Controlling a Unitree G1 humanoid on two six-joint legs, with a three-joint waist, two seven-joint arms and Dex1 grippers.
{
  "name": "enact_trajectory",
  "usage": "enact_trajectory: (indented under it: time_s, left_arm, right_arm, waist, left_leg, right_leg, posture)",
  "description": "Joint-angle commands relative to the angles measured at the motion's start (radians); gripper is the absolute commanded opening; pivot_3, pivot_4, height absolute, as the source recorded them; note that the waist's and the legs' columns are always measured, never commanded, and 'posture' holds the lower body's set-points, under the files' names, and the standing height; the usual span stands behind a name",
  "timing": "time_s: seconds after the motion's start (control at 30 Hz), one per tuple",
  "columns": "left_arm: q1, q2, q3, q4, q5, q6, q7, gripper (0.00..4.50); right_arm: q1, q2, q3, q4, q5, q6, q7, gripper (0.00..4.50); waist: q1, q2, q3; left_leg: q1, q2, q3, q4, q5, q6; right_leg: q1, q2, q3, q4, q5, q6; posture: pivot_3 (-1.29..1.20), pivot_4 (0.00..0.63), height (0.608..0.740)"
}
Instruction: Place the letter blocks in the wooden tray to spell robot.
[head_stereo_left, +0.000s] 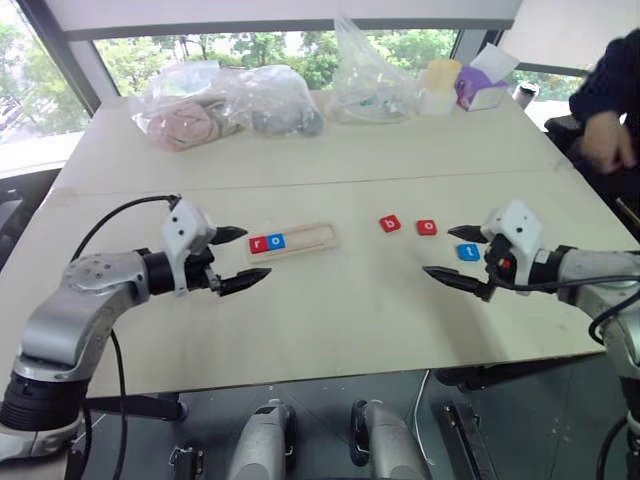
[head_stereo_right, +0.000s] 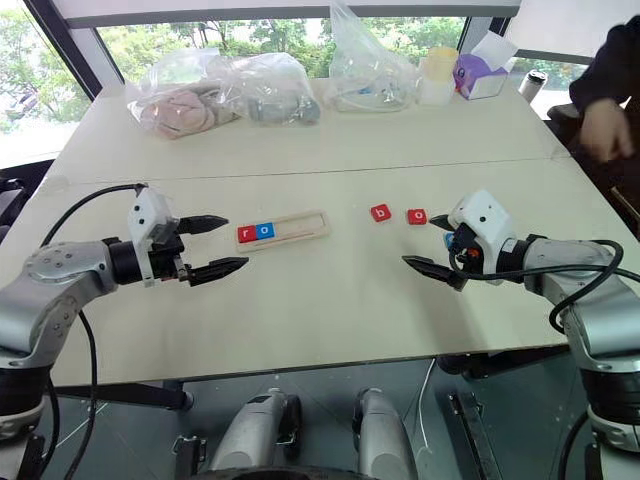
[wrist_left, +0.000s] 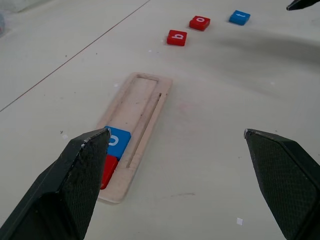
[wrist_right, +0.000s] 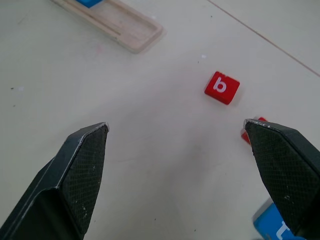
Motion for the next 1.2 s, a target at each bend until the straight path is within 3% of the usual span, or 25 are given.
enact_trajectory:
  time_s: [0.03,0.57,0.83,1.03,1.2]
  left_arm:
    - [-0.005,0.015,0.048,-0.015,-0.019,-0.012,0.001,4.5]
    - [-0.051,0.073,0.004,0.111,0.029,-0.084,-0.118,4.5]
    - [-0.138,0.06,-0.064,0.312,0.098,-0.216,-0.232,4.5]
    - [-0.432,-0.028,-0.165,0.954,0.254,-0.577,-0.418,4.5]
    - [-0.622,-0.101,-0.204,1.318,0.351,-0.738,-0.499,4.5]
  right_arm:
    - [-0.03,-0.023,0.003,-0.021,0.004,-0.012,0.01,4.46]
    - [-0.077,0.01,0.041,-0.025,0.001,-0.019,-0.017,4.46]
    - [-0.034,0.039,0.037,-0.091,0.025,0.013,-0.067,4.46]
    - [-0.02,0.076,0.061,-0.13,0.012,0.011,-0.114,4.46]
    - [0.026,0.078,0.047,-0.181,0.017,0.027,-0.141,4.46]
  waist:
    - [0.0,0.0,0.0]
    - [0.0,0.0,0.0]
    - [0.001,0.0,0.0]
    - [0.004,-0.002,-0.001]
    - [0.003,-0.003,-0.001]
  left_leg:
    - [0.0,0.0,0.0,0.0,0.0,0.0]
    - [0.0,0.0,0.002,0.0,0.0,0.0]
    - [0.0,0.0,0.003,0.0,0.0,0.0]
    - [0.001,0.0,0.008,0.001,0.0,0.0]
    - [-0.001,0.0,0.01,0.001,-0.001,0.003]
  right_leg:
    - [0.0,0.0,0.0,0.0,0.0,0.0]
    - [0.0,-0.001,0.0,0.0,0.0,0.0]
    - [-0.001,-0.001,0.0,0.001,0.0,0.0]
    - [-0.001,-0.002,-0.001,0.002,0.001,0.0]
    - [-0.003,-0.003,-0.001,0.001,0.003,0.004]
  posture:
    - [0.0,0.15,0.725]
    - [0.0,0.15,0.725]
    - [0.0,0.15,0.725]
    - [0.0,0.15,0.725]
    - [0.0,0.15,0.725]
